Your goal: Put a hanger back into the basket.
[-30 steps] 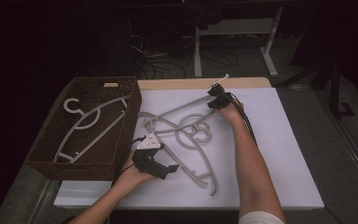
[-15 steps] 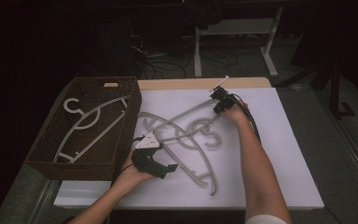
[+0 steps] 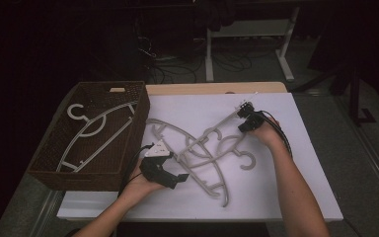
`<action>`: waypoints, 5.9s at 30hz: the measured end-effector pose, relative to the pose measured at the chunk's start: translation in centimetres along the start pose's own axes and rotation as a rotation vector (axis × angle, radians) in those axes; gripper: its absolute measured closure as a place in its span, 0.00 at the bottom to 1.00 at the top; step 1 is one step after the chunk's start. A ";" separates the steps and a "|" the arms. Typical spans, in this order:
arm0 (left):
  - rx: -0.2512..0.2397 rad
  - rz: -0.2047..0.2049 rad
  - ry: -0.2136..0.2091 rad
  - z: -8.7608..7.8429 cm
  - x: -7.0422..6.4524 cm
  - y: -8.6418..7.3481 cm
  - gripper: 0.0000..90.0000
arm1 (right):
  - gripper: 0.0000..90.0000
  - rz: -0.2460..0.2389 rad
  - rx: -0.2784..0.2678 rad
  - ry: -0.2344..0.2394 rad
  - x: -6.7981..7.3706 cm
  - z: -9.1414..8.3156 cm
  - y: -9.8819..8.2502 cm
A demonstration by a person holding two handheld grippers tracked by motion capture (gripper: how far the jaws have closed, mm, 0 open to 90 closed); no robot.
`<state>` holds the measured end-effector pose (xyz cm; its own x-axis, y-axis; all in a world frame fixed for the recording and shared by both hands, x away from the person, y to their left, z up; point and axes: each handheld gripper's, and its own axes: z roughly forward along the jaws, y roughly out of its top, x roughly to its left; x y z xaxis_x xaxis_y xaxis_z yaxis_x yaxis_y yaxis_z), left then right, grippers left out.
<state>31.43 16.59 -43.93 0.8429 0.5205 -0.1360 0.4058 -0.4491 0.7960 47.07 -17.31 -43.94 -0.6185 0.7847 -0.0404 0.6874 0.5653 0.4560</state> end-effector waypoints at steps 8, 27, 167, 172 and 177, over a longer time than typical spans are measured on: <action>0.001 -0.003 0.004 -0.1 0.0 0.0 0.00 | 0.99 -0.016 0.004 -0.003 0.8 -1.5 -2.8; 0.009 0.004 -0.004 0.0 -0.1 0.0 0.00 | 0.99 -0.017 -0.095 0.025 2.5 -4.4 -6.0; 0.002 -0.026 0.002 -0.5 0.6 -0.2 0.00 | 0.90 -0.247 -0.023 0.166 0.4 -3.2 -6.3; 0.002 -0.026 0.003 -0.5 0.7 -0.2 0.00 | 0.90 -0.214 -0.051 0.149 0.5 -3.2 -6.6; -0.001 -0.027 0.006 -0.6 0.8 -0.2 0.00 | 0.90 -0.140 -0.123 0.140 0.8 -4.4 -6.5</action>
<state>31.80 17.53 -43.83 0.8295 0.5370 -0.1536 0.4278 -0.4339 0.7929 40.45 -21.45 -42.98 -0.7574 0.6529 0.0094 0.5451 0.6243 0.5595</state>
